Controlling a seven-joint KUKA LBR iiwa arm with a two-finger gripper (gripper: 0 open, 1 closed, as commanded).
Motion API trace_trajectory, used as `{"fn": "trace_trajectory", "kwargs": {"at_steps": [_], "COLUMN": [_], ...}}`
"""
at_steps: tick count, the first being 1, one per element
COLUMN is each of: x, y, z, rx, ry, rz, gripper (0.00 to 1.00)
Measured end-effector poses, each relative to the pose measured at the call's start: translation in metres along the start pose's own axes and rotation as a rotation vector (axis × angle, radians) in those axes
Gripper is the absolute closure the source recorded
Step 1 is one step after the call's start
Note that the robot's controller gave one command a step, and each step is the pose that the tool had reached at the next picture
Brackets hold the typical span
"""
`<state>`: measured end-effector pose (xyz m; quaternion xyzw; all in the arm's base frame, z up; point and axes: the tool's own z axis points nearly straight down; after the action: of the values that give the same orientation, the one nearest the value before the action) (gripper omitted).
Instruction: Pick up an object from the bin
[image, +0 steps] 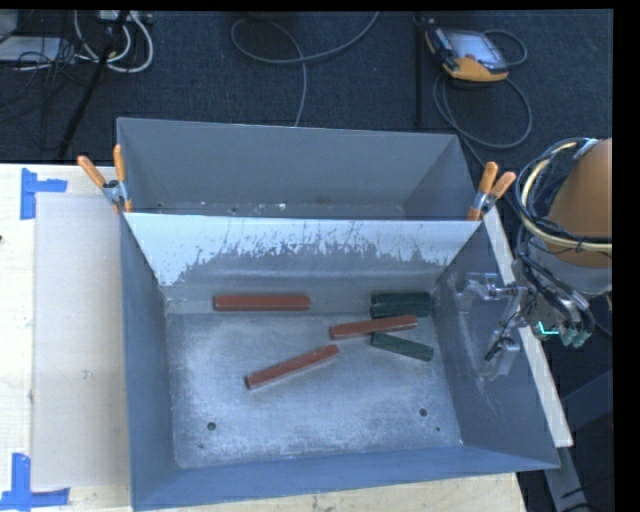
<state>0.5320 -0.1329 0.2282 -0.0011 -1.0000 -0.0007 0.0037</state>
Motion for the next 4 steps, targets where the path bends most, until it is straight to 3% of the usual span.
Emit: {"fn": "trace_trajectory", "kwargs": {"at_steps": [1,2,3,4], "x": [-0.054,-0.088,-0.089,-0.054], "y": [0.053,0.037,0.037,-0.006], "z": [0.133,0.158,0.154,0.142], "rx": [-0.002,0.001,0.002,0.003], "ry": [0.000,-0.010,-0.010,-0.006], "rz": [0.021,-0.054,-0.056,-0.531], "gripper": [0.00,0.00,1.00,1.00]}}
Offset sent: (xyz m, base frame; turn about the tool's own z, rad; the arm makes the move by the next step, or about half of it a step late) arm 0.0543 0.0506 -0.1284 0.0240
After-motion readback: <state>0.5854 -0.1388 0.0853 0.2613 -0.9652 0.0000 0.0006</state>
